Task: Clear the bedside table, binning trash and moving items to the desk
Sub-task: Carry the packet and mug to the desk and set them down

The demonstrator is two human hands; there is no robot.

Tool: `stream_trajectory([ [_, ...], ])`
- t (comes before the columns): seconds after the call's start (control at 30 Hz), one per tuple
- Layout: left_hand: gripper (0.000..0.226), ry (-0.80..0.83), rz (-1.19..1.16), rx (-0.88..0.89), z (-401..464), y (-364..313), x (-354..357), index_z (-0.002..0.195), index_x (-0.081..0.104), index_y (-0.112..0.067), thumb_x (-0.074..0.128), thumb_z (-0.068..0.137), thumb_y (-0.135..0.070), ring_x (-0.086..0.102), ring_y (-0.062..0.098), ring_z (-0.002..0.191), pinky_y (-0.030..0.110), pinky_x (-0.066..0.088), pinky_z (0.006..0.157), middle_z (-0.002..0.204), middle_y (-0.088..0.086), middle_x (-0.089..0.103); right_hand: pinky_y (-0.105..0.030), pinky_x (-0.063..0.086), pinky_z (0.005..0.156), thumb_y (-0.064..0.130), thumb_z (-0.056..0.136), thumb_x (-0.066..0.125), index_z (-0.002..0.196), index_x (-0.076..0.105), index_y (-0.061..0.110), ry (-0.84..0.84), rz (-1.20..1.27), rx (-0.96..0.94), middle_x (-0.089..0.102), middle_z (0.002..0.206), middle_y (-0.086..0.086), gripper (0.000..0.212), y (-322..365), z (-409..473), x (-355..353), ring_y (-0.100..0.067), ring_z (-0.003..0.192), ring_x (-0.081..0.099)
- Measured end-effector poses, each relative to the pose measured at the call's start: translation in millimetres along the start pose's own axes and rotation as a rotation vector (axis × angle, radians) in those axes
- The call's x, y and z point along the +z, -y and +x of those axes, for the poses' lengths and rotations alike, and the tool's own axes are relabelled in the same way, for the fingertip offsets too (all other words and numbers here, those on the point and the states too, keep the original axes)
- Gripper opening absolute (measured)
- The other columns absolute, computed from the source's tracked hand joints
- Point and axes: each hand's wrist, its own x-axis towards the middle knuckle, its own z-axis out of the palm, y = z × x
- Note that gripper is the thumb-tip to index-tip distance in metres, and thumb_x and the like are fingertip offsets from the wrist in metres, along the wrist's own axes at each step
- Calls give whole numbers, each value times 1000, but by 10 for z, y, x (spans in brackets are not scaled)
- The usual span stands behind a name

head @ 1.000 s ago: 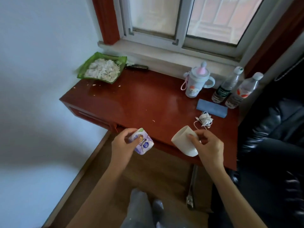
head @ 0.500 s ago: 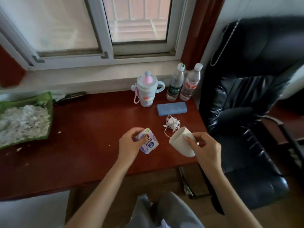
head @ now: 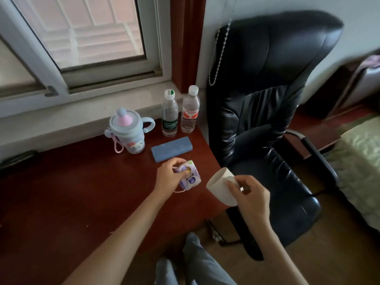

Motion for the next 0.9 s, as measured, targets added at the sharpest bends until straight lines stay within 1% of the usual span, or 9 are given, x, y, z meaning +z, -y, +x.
stream_trajectory([
  [0.1,27,43,17,-29,245,-10,243,99,68,-18,72,74,-8,63,13,88,25,50,80,93,-5,68,-27,47,62,18,76,76,75,67,28,12,11,10,65,76,16,13,-126,148,-26,-3,74,59],
  [0.2,27,83,58,-49,476,4,462,101,67,-16,69,76,-8,63,16,92,29,50,83,97,-1,68,-24,47,61,19,76,75,76,65,30,49,-23,-25,64,78,17,15,-266,253,-36,-3,80,59],
  [0.27,25,100,82,-64,614,30,585,100,67,-18,68,76,-9,63,17,92,30,50,84,98,-1,69,-17,44,60,20,77,75,77,65,30,81,-50,-35,64,79,17,15,-346,315,-48,-1,82,59],
  [0.33,25,109,127,-68,748,85,676,99,67,-17,69,75,-11,63,16,93,33,50,86,98,-1,69,-13,42,59,20,77,75,79,65,29,105,-84,-37,63,80,18,14,-417,376,-52,1,84,58],
  [0.43,25,110,183,-89,938,192,771,98,66,-18,70,75,-11,64,17,94,38,51,86,97,-2,69,-13,43,59,22,77,75,79,66,28,136,-102,-39,62,78,20,11,-492,463,-46,-1,81,59],
  [0.53,24,113,261,-64,1066,197,829,100,65,-16,68,76,-10,63,17,92,36,50,82,97,0,68,-17,44,59,24,77,75,79,68,26,160,-106,-58,62,77,21,8,-534,526,-34,-5,77,59],
  [0.67,24,79,390,-34,1167,200,872,102,65,-13,66,79,-8,62,20,92,37,50,79,99,5,67,-19,46,59,26,77,76,80,69,24,191,-78,-31,62,77,19,8,-568,607,0,-7,74,59],
  [0.77,24,73,511,-34,1187,223,903,103,62,-18,62,81,-10,62,22,93,38,51,74,102,4,66,-17,45,58,24,77,76,80,68,23,204,-77,-49,62,78,19,8,-585,662,25,-7,74,59],
  [0.9,24,53,690,20,1165,203,918,109,59,-16,58,85,-15,60,25,97,37,48,70,109,5,60,-16,45,60,24,77,76,79,68,22,197,-73,-22,62,78,20,8,-573,711,52,-1,77,58],
])
